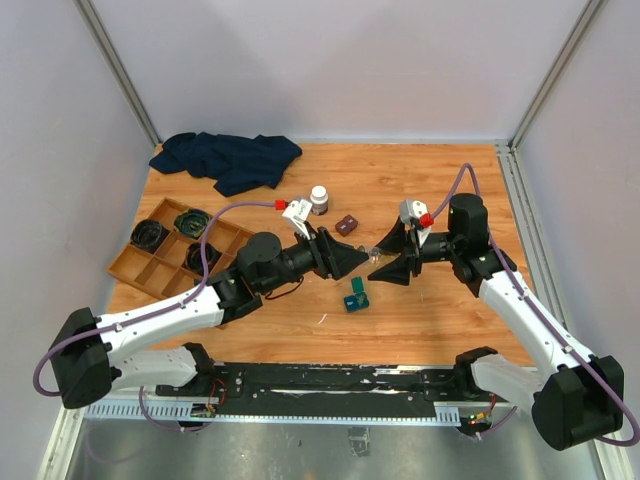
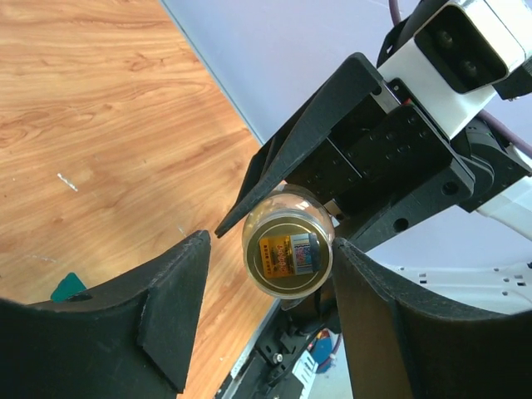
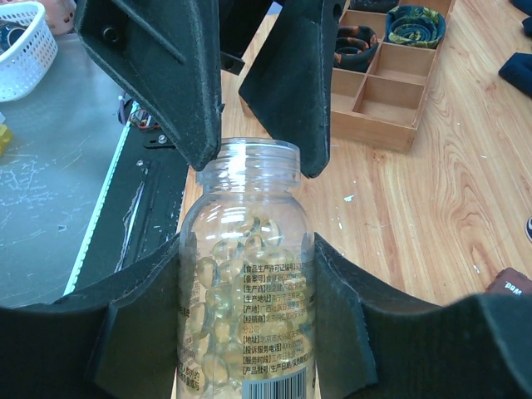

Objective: Sort the pills into containers

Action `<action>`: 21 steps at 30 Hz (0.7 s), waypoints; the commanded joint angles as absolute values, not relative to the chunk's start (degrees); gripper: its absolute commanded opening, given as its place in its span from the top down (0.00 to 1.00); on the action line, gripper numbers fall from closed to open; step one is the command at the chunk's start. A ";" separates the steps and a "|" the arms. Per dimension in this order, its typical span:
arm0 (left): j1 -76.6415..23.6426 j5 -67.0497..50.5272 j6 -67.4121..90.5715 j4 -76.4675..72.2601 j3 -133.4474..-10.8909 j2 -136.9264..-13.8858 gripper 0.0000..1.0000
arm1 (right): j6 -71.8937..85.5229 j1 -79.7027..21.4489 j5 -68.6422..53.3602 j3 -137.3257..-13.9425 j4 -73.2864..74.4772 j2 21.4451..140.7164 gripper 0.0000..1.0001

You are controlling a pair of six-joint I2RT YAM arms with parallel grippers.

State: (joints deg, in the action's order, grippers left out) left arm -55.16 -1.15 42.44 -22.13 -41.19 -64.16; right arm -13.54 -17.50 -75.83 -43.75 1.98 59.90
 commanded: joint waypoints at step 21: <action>-53.27 -20.05 29.65 -34.77 -39.15 -66.96 0.67 | -14.27 -16.92 -76.99 -45.44 1.09 59.24 1.00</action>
State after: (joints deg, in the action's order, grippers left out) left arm -54.17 -8.27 37.67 -26.57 -40.84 -65.52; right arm -13.56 -17.50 -75.61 -43.75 2.09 59.88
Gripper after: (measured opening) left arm 0.468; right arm 0.534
